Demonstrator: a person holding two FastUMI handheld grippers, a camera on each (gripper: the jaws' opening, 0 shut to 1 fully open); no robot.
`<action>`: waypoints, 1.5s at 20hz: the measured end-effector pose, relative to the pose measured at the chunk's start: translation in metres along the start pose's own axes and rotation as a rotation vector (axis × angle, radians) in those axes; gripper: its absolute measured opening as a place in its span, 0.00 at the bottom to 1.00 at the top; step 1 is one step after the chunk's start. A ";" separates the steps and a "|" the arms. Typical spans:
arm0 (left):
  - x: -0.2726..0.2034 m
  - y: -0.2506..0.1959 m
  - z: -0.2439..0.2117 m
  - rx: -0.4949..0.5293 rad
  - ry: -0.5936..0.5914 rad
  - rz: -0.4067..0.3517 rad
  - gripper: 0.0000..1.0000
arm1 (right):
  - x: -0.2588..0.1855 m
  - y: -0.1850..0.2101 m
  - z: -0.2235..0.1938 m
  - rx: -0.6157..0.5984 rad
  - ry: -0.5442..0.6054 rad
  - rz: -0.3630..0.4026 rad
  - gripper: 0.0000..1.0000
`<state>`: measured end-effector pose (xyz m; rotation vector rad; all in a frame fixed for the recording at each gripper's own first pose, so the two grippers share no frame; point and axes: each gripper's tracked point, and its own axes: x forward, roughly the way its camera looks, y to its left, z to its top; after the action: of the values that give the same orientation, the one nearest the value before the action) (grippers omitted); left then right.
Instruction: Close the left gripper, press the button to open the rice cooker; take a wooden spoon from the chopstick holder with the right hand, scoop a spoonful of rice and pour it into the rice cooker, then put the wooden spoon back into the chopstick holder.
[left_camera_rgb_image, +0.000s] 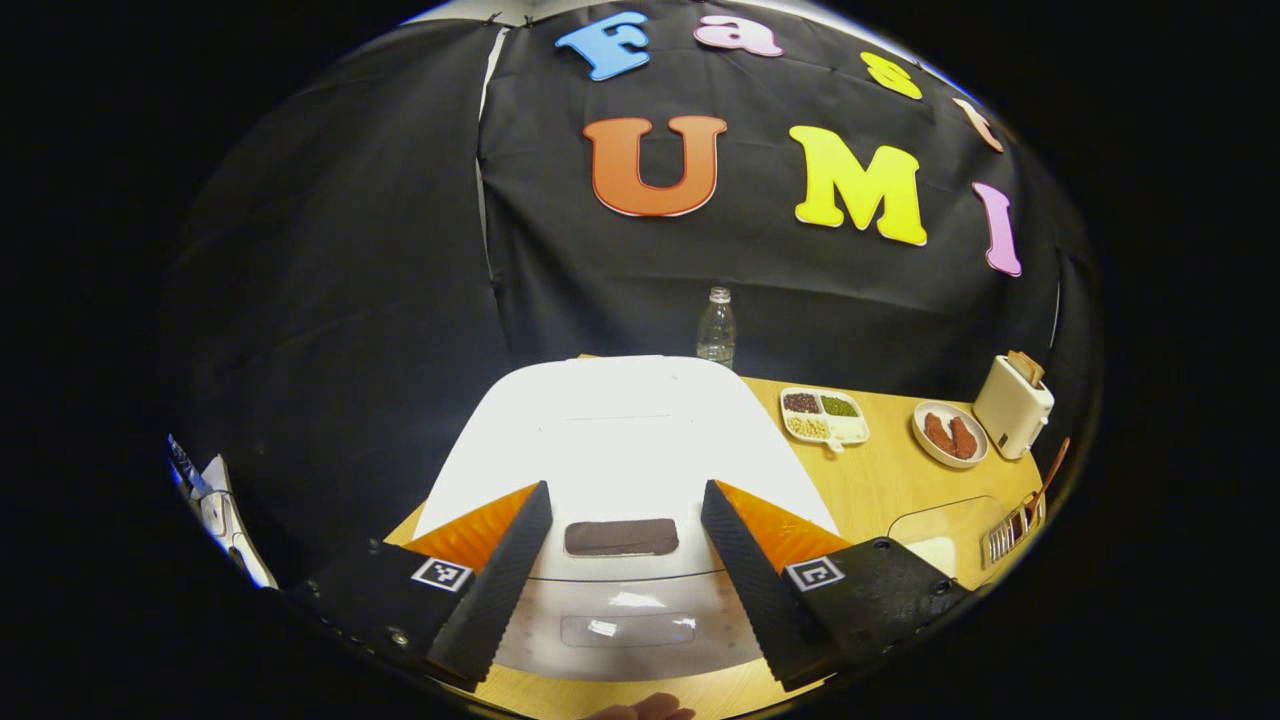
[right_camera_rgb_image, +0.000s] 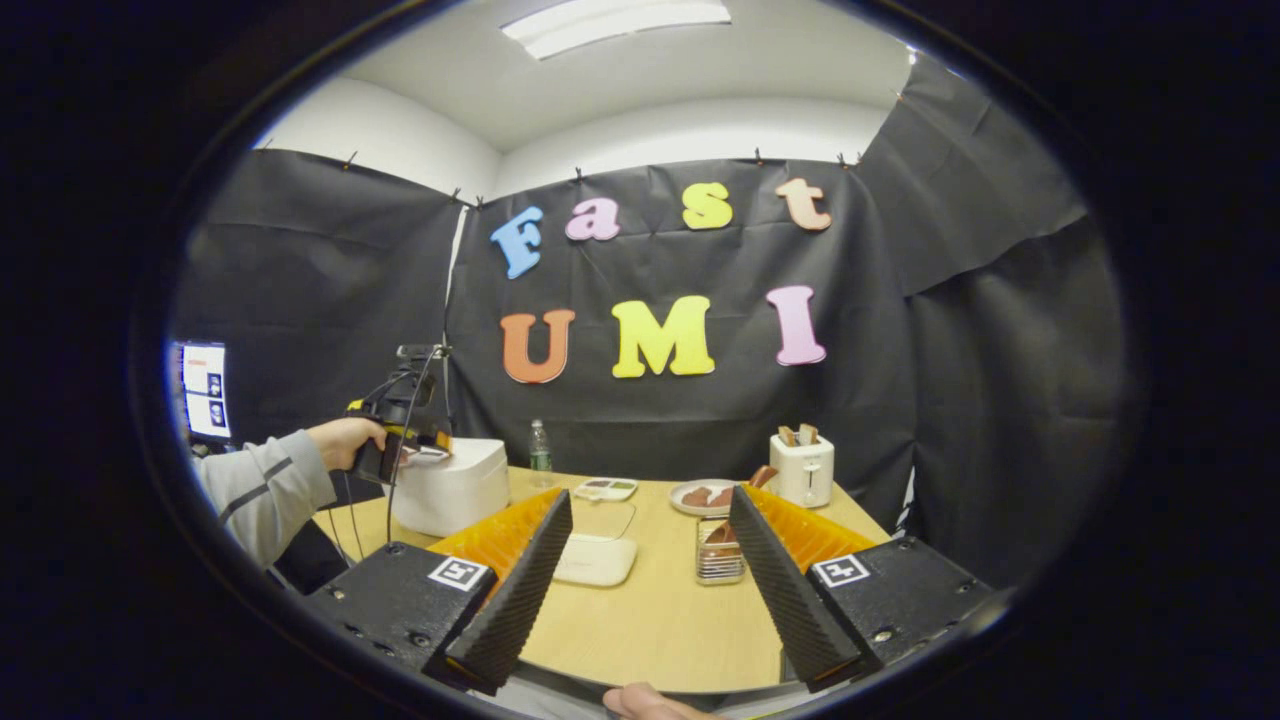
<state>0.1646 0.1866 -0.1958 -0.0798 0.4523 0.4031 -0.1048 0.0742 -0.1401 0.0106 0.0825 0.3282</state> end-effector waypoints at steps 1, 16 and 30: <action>0.000 0.001 0.004 -0.009 -0.026 0.009 0.99 | 0.000 0.001 -0.002 0.002 0.008 0.003 1.00; -0.131 0.009 0.046 0.018 -0.208 -0.042 0.95 | -0.012 -0.027 0.025 -0.004 -0.023 -0.104 1.00; -0.295 -0.058 -0.019 0.002 -0.399 -0.200 0.95 | -0.017 -0.027 0.059 0.046 -0.052 -0.123 1.00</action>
<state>-0.0622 0.0238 -0.0837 -0.0402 0.0496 0.2131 -0.1074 0.0436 -0.0806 0.0597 0.0387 0.2026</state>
